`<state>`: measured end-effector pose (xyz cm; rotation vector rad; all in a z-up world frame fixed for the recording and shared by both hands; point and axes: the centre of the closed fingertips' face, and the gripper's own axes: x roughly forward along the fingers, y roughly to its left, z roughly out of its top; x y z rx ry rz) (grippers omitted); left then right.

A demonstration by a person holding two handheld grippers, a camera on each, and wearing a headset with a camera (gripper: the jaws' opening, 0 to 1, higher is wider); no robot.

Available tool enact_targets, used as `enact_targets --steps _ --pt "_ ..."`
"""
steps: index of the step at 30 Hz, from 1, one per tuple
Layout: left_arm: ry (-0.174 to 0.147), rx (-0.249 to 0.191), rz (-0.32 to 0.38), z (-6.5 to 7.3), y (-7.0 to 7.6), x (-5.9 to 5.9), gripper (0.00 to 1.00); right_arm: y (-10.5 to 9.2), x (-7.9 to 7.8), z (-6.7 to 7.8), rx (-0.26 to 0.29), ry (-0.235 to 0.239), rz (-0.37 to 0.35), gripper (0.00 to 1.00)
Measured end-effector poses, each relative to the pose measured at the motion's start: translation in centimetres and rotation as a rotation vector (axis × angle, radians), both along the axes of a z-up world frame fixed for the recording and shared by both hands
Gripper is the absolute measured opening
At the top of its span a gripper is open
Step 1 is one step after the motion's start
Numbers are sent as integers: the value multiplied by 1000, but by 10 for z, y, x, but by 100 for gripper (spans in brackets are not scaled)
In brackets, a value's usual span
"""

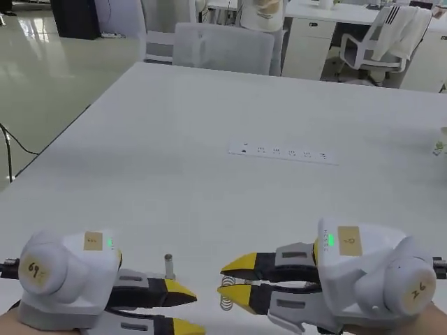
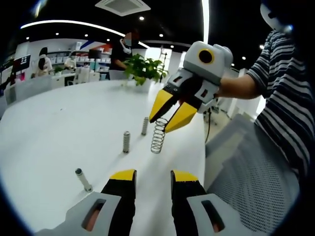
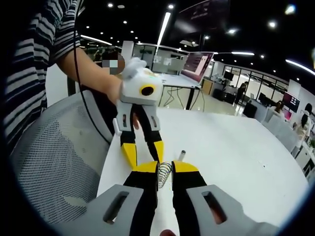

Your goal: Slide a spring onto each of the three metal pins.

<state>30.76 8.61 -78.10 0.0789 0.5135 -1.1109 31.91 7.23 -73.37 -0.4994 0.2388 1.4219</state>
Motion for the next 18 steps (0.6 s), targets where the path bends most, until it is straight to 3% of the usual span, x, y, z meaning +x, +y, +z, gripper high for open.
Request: enact_targets --steps 18 --pt "6 13 137 -2 48 1 48 10 12 -3 2 -17 -17 7"
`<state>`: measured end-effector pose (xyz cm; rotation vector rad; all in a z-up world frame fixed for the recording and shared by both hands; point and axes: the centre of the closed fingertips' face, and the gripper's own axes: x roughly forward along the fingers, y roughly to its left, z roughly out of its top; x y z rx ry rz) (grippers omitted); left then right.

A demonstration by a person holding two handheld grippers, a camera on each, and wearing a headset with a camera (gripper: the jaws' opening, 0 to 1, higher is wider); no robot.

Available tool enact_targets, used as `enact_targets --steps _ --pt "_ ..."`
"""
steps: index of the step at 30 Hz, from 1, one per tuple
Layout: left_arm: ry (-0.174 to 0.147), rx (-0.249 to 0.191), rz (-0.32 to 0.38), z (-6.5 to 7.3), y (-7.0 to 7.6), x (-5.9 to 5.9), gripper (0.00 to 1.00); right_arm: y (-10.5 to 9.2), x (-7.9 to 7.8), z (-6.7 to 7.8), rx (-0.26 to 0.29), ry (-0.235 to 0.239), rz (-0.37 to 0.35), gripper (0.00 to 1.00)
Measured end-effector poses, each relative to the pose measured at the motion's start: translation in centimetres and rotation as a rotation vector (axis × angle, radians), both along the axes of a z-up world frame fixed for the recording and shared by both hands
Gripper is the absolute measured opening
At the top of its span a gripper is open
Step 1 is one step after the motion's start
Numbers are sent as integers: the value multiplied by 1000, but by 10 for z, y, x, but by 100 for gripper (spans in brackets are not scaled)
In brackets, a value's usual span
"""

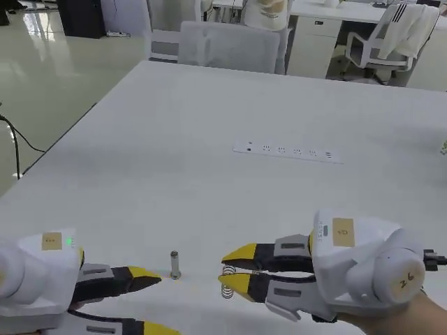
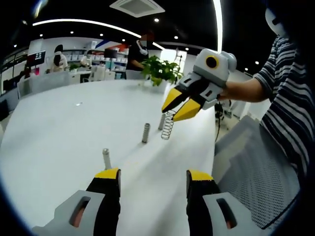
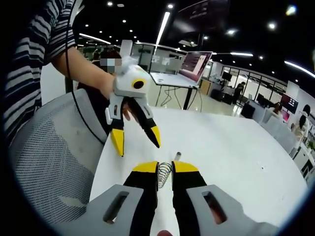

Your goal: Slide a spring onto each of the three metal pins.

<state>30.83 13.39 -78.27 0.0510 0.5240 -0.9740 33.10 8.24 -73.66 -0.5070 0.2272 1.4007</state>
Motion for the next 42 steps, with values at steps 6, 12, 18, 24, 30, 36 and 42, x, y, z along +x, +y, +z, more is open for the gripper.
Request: enact_targets --steps 6,12,18,24,30,36,42 --pt "3 8 36 -3 10 -2 60 6 6 -1 9 7 -12 7" --pt "13 -3 60 -5 17 -5 70 11 12 -6 8 12 -18 7" --pt "9 -25 98 -3 24 -2 81 21 19 -12 4 11 -23 7" --pt "-4 -44 120 1 25 0 96 34 22 -17 8 22 -20 7" --pt "-3 -50 127 1 27 -1 98 44 30 -18 13 22 -30 7" --pt "0 -48 131 -1 29 -2 98 52 40 -14 35 29 -48 7" --pt "-4 -47 140 0 31 -1 98 57 50 -6 67 45 -73 7"
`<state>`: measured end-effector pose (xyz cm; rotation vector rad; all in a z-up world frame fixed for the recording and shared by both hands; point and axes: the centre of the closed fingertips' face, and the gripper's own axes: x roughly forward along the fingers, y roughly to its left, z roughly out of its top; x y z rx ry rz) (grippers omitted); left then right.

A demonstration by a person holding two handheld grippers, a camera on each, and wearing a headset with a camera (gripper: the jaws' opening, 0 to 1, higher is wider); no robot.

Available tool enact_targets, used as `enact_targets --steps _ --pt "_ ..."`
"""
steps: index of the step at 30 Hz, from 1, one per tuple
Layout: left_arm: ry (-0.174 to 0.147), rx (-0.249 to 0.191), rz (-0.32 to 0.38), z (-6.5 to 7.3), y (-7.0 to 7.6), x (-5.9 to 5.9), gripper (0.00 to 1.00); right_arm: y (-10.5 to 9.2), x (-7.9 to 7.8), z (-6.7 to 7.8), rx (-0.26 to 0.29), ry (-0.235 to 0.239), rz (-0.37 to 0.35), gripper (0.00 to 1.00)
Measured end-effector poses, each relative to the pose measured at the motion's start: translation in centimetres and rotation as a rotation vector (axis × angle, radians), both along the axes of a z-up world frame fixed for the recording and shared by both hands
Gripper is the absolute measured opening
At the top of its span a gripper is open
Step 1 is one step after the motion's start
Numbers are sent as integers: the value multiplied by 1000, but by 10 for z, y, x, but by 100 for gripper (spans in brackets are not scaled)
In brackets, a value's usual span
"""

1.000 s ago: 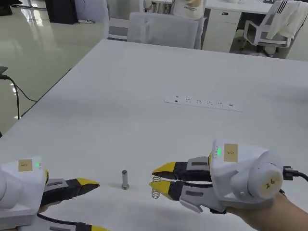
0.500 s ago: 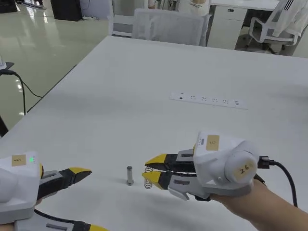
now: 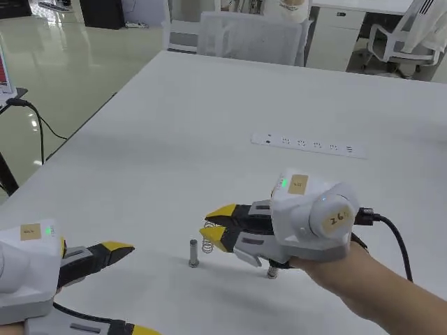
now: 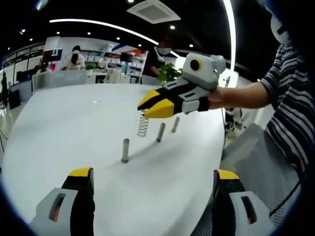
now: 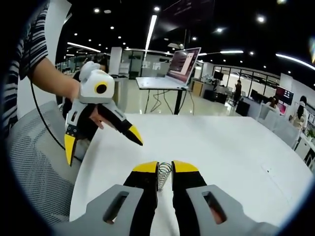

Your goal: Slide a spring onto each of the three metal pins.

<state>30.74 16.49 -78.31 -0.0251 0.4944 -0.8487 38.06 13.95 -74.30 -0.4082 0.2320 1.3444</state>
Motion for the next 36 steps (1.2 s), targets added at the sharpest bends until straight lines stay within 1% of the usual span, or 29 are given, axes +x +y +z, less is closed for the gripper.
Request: enact_targets --steps 3,5,11,14,22,32,34,36 --pt "1 1 0 0 0 0 98 1 4 3 10 4 -9 7" --pt "-1 -4 -5 2 -2 -1 98 3 6 5 10 -1 -10 7" --pt "1 -3 -11 2 -6 -1 98 12 8 13 20 -5 7 7" --pt "1 -3 -15 2 -6 -1 98 17 9 14 20 -9 16 7" --pt "-2 -2 -8 4 -2 1 98 25 7 6 -3 -9 38 7" --pt "9 3 3 0 4 0 96 27 8 -8 -38 -1 43 7" --pt "10 2 5 -1 5 0 96 28 7 -11 -41 10 46 7" --pt "12 3 6 -1 5 -1 96 28 8 -16 -55 10 43 7"
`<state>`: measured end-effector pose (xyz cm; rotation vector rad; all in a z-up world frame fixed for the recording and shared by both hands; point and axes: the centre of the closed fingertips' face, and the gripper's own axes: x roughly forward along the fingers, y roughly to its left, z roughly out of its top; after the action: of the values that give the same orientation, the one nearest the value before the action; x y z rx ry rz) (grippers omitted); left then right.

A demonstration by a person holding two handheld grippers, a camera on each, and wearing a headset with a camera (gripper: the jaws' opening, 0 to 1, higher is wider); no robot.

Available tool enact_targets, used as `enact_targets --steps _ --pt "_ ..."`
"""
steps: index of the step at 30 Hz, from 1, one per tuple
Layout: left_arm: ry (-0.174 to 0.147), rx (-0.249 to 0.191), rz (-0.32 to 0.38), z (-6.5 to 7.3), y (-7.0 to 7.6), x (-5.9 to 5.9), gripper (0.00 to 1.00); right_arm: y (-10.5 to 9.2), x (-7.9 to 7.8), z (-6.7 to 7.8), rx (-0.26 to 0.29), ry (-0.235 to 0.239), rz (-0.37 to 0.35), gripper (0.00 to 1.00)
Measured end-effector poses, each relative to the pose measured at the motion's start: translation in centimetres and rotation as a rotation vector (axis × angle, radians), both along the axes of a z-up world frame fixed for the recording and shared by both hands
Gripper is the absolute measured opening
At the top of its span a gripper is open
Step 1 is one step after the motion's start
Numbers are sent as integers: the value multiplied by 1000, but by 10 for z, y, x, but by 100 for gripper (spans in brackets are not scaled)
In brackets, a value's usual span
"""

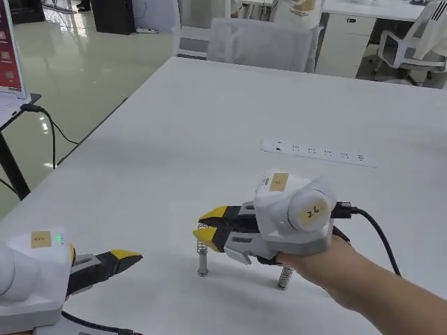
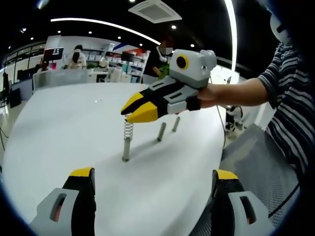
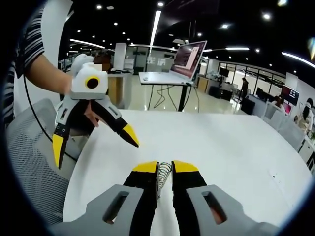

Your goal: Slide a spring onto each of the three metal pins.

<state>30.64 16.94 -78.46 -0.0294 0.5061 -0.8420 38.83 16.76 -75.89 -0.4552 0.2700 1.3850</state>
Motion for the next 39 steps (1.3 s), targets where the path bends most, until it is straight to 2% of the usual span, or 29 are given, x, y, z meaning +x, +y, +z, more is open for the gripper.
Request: enact_targets --steps 12,23,24,25,32,34,36,39 --pt "-6 -4 8 1 -1 -2 94 3 -1 -30 -52 26 -16 7" --pt "0 -8 14 -2 -3 -4 93 -1 -3 -57 -121 12 -13 8" --pt "1 -8 13 -3 -3 -4 93 1 -2 -54 -99 6 -15 8" --pt "1 -7 13 -3 -3 -4 93 -1 -2 -55 -113 14 -18 8" --pt "0 -8 9 -2 -5 -2 93 -2 -1 -54 -110 35 -33 9" --pt "-2 -9 8 -2 -5 -1 93 -2 0 -54 -107 36 -46 13" --pt "-3 -7 8 -1 -6 -1 93 0 2 -49 -68 76 -72 17" --pt "-9 -7 8 2 -7 2 92 -2 5 -45 -70 57 -77 16"
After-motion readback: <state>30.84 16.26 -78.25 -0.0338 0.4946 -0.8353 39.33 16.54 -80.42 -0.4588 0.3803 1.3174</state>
